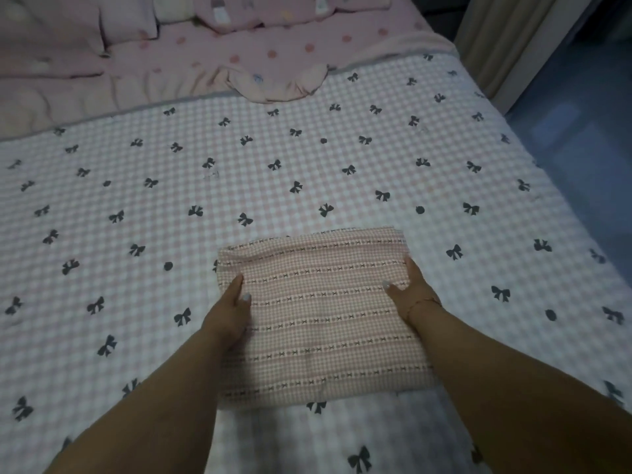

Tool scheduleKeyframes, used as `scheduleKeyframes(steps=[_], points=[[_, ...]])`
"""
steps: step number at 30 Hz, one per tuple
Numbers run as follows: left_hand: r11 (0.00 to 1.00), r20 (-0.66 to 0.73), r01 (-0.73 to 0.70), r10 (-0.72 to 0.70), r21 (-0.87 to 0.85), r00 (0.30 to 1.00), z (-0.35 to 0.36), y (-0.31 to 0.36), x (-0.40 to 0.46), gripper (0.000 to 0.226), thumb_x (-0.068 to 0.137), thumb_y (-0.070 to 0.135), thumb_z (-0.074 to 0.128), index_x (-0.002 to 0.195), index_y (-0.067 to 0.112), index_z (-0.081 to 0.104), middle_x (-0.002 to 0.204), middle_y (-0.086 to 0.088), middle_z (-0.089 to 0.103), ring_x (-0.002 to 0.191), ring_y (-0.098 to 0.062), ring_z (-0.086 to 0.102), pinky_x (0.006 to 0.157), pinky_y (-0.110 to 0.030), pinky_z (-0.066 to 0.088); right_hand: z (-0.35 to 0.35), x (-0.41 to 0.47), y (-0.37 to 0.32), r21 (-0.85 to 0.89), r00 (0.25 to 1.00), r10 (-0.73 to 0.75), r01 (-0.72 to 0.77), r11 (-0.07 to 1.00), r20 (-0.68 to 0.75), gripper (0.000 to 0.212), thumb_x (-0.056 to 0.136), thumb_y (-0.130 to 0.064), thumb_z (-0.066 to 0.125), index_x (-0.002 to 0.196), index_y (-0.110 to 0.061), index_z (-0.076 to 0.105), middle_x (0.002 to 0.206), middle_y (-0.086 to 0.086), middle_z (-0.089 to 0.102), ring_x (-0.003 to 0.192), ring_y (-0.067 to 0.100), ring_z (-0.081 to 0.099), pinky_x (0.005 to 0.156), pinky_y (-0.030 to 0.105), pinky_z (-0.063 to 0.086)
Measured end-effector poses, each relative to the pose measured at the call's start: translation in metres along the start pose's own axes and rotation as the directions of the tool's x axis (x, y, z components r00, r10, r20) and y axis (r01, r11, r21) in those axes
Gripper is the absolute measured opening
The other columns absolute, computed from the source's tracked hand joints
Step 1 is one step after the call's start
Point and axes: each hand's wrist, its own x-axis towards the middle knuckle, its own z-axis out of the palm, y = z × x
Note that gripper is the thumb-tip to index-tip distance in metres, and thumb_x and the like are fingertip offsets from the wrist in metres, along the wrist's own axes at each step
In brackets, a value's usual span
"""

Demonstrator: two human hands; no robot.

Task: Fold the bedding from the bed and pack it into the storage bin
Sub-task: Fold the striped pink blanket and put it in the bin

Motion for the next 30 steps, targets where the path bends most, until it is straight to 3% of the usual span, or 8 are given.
scheduleKeyframes(steps=[4, 12, 15, 22, 24, 26, 30], points=[[0.993, -0.080, -0.100, 0.096, -0.060, 0.992, -0.011, 0.028, -0.037, 0.047, 0.102, 0.019, 0.037, 0.149, 0.016, 0.030, 0.156, -0.010, 0.027, 0.144, -0.028, 0.025, 0.116, -0.032, 0.019, -0.011, -0.025, -0.014, 0.040, 0.996, -0.083, 0.084, 0.996, -0.023, 0.063, 0.093, -0.039, 0.053, 0.148, -0.035, 0.022, 0.147, 0.013, 0.039, 0.130, 0.031, 0.043, 0.109, 0.036, 0.035], [0.958, -0.165, -0.232, 0.205, -0.169, 0.965, -0.037, 0.095, -0.105, 0.043, 0.101, 0.017, 0.043, 0.144, 0.017, 0.041, 0.153, -0.006, 0.035, 0.141, -0.025, 0.031, 0.116, -0.038, 0.027, -0.071, -0.085, -0.033, 0.181, 0.976, -0.167, 0.191, 0.965, -0.141, 0.056, 0.093, -0.033, 0.056, 0.145, -0.032, 0.035, 0.148, 0.013, 0.037, 0.133, 0.027, 0.041, 0.111, 0.032, 0.034], [0.934, -0.185, -0.312, 0.280, -0.172, 0.942, -0.044, 0.121, -0.129, 0.042, 0.100, 0.013, 0.046, 0.142, 0.015, 0.044, 0.150, -0.006, 0.038, 0.140, -0.024, 0.033, 0.115, -0.035, 0.027, -0.100, -0.107, -0.034, 0.232, 0.961, -0.184, 0.231, 0.945, -0.205, 0.056, 0.093, -0.028, 0.057, 0.145, -0.027, 0.036, 0.150, 0.010, 0.036, 0.134, 0.026, 0.039, 0.110, 0.029, 0.033], [0.863, -0.152, -0.448, 0.422, -0.235, 0.894, -0.047, 0.170, -0.174, 0.037, 0.098, 0.010, 0.050, 0.134, 0.014, 0.055, 0.146, -0.007, 0.045, 0.132, -0.024, 0.044, 0.103, -0.032, 0.040, -0.147, -0.175, -0.007, 0.408, 0.927, -0.097, 0.252, 0.877, -0.363, 0.052, 0.092, -0.024, 0.059, 0.141, -0.030, 0.042, 0.144, 0.008, 0.044, 0.127, 0.024, 0.047, 0.106, 0.027, 0.037], [0.839, -0.108, -0.484, 0.472, -0.248, 0.875, -0.044, 0.180, -0.187, 0.034, 0.097, 0.010, 0.053, 0.130, 0.013, 0.058, 0.143, -0.009, 0.048, 0.126, -0.024, 0.050, 0.100, -0.027, 0.042, -0.155, -0.200, 0.006, 0.436, 0.902, -0.053, 0.258, 0.862, -0.429, 0.050, 0.092, -0.022, 0.058, 0.140, -0.029, 0.044, 0.143, 0.008, 0.045, 0.126, 0.024, 0.047, 0.103, 0.025, 0.037], [0.808, -0.054, -0.533, 0.538, -0.251, 0.841, -0.040, 0.191, -0.201, 0.032, 0.095, 0.009, 0.055, 0.127, 0.011, 0.061, 0.140, -0.010, 0.052, 0.111, -0.021, 0.059, 0.087, -0.017, 0.045, -0.160, -0.228, 0.022, 0.461, 0.869, 0.002, 0.261, 0.848, -0.495, 0.049, 0.092, -0.020, 0.058, 0.139, -0.028, 0.045, 0.143, 0.008, 0.045, 0.126, 0.024, 0.047, 0.102, 0.024, 0.036], [0.740, 0.028, -0.628, 0.652, -0.241, 0.758, -0.022, 0.213, -0.232, 0.029, 0.093, 0.009, 0.059, 0.122, 0.009, 0.065, 0.135, -0.010, 0.057, 0.119, -0.016, 0.053, 0.087, -0.015, 0.041, -0.166, -0.284, 0.057, 0.492, 0.779, 0.126, 0.253, 0.833, -0.615, 0.048, 0.092, -0.017, 0.058, 0.138, -0.024, 0.047, 0.145, 0.007, 0.042, 0.130, 0.025, 0.044, 0.101, 0.019, 0.031]])
